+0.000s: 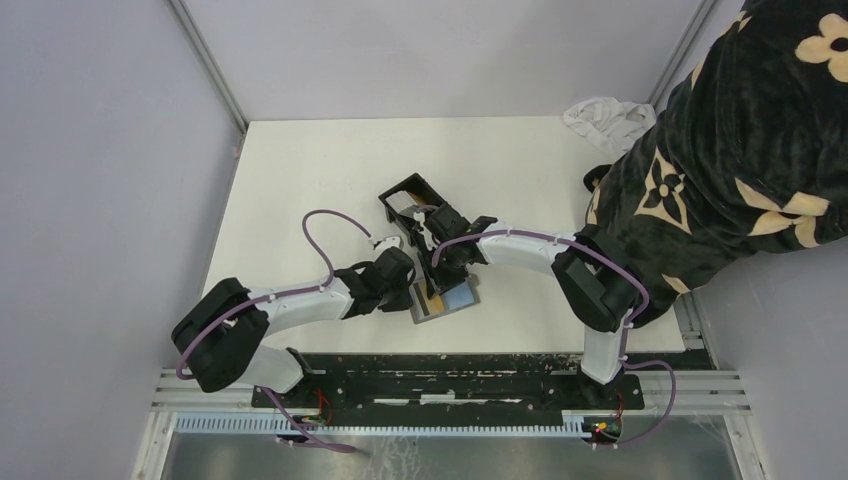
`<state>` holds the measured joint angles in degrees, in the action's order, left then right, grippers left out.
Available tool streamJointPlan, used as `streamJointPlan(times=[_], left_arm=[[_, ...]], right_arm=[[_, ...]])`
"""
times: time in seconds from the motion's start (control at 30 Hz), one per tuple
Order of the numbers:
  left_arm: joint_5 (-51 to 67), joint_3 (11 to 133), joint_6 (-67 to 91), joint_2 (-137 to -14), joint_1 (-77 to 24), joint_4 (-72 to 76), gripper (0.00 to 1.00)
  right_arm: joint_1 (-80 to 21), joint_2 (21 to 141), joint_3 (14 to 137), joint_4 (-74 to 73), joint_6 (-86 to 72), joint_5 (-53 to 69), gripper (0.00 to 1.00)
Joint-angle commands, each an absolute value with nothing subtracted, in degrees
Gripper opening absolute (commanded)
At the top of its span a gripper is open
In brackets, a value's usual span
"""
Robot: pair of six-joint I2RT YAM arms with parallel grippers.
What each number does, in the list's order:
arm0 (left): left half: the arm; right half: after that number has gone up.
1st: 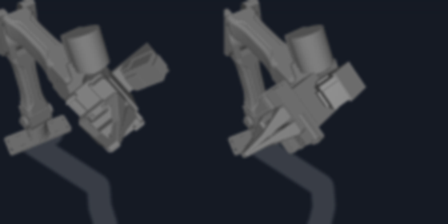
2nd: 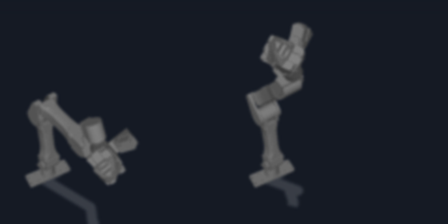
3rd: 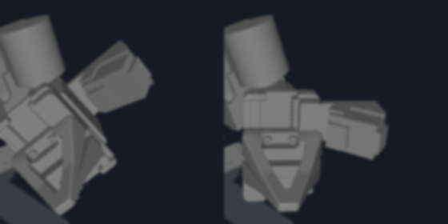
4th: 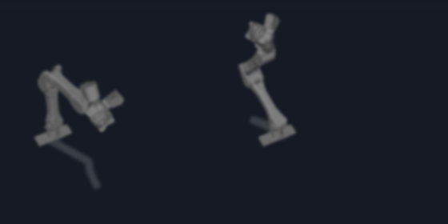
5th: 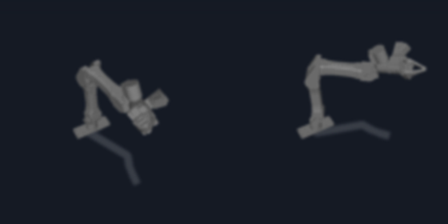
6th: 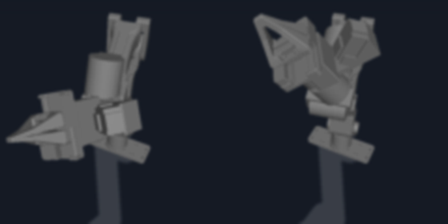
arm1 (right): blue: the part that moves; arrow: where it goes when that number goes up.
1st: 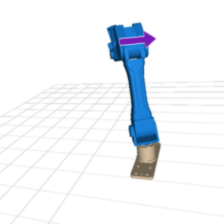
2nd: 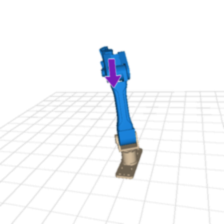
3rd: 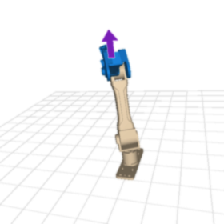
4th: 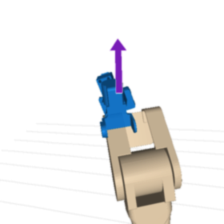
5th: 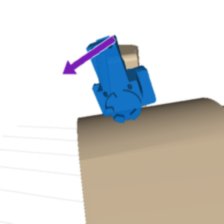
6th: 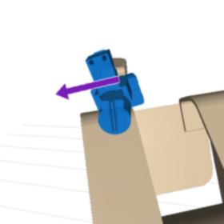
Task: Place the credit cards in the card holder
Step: Insert the credit card into the card holder.
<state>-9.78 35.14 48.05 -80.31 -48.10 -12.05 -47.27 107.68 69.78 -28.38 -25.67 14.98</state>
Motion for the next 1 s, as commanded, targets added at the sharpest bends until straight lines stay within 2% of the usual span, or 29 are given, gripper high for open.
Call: streamJointPlan(times=[0.0,0.43,0.87,0.97], left_arm=[[-8.4,33.2,47.0,-81.3,-48.2,-13.8,0.22],[-8.5,33.5,47.2,-80.6,-48.2,-14.5,0.22],[-16.3,40.0,46.6,-75.8,-47.9,-24.9,0.49],[-19.1,42.5,45.7,-73.9,-47.5,-27.7,0.58]], right_arm=[[-48.1,106.9,70.7,-26.4,-27.5,16.7,0.38],[-49.5,106.7,72.6,-27.6,-27.4,15.6,0.38],[-49.5,102.0,86.4,-38.5,-16.7,4.0,0.48],[-49.5,99.9,88.6,-39.3,-15.2,-1.0,0.53]])
